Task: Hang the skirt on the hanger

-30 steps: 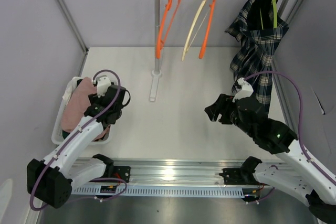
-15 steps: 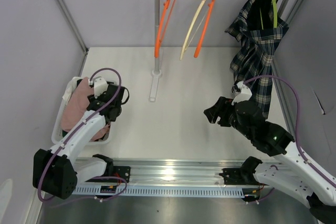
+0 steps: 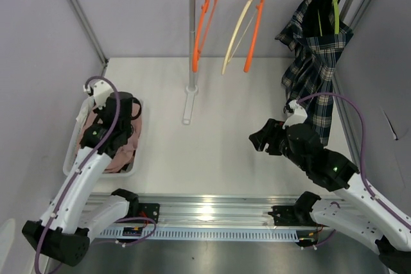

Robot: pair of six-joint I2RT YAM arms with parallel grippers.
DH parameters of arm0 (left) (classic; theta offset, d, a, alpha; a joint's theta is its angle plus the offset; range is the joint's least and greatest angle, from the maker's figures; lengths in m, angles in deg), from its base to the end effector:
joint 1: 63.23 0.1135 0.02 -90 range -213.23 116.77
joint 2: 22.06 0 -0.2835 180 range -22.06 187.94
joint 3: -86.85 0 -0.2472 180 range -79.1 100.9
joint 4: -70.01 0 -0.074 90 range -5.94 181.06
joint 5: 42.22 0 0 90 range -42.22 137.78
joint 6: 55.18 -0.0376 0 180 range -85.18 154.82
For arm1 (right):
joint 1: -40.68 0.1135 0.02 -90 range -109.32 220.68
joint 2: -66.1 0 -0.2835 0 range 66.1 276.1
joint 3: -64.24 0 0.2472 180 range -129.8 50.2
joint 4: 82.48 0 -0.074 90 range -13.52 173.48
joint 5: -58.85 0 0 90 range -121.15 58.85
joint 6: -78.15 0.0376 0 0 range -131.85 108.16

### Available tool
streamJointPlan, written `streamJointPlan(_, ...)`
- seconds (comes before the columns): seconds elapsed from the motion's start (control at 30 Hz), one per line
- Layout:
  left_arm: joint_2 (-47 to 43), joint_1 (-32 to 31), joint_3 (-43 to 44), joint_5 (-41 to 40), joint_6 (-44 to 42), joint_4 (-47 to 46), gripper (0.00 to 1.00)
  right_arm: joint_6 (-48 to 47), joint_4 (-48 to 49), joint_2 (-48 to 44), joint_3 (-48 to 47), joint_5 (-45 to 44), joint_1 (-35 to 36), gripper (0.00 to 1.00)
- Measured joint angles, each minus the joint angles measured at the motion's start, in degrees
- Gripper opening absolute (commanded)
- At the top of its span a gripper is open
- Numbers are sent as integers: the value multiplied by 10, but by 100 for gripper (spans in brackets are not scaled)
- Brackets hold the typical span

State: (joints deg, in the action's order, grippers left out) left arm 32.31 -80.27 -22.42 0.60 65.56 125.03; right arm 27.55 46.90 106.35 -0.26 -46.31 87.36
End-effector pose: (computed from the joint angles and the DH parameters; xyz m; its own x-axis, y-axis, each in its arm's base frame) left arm 0.1704 -0.0234 0.3514 -0.3353 -0.2606 -0.9054 -0.6048 0.7964 -0.0053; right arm 0.0949 0.0863 0.3492 -0.5792 0.2788 -0.7661 -0.2250 0.8485 0.4789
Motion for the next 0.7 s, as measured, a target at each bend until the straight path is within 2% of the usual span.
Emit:
streamJointPlan(0.13, -40, 1, 45, 36, -21, 3, 0, -4, 13, 14, 0, 6, 0, 66)
streamJointPlan(0.37, -83, 2, 87, 160, -43, 4, 0, -29, 57, 68, -10, 40, 18, 66)
streamJointPlan(0.53, -90, 2, 99, 219, -43, 3, 0, -58, 133, 110, -25, 56, 76, 69)
streamJointPlan(0.7, -91, 2, 99, 250, -43, 4, 0, -107, 255, 220, -49, 76, 146, 72)
